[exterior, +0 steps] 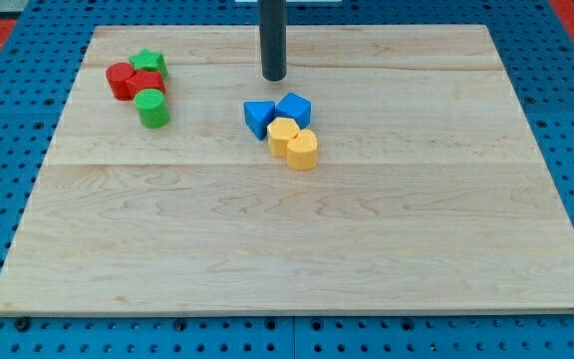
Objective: Move the yellow heart to the top center
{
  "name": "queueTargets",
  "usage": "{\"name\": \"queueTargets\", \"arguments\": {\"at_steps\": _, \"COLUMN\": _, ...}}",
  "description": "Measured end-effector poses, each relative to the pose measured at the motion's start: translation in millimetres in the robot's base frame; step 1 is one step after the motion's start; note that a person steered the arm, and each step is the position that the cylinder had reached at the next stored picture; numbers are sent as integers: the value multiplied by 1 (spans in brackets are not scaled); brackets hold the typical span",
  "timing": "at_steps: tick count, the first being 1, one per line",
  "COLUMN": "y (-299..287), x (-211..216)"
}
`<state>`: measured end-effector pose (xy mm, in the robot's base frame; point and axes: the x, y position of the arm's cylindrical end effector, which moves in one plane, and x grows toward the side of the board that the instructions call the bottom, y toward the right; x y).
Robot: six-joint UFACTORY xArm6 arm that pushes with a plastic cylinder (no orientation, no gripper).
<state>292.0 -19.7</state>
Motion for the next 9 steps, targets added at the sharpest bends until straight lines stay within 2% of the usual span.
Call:
{"name": "queueTargets", "arguments": {"at_steps": 2, "y": 8, "x": 3}}
{"name": "queueTargets", "arguments": {"at_steps": 3, "y": 61, "x": 11}}
{"name": "queueTargets", "arguments": {"at_steps": 4, "y": 149, "x": 70}}
{"name": "queueTargets", "arguments": {"at_steps": 5, "y": 172, "x": 132}}
{"name": "queueTargets", "arguments": {"at_steps": 6, "y": 116, "x": 170}}
{"name": "queueTargets", "arguments": {"at_steps": 7, "y": 8, "x": 181}}
{"name": "queueTargets", "arguments": {"at_steps": 8, "y": -29, "x": 157}}
{"name": "queueTargets", "arguments": {"at_steps": 9, "y": 42, "x": 136}}
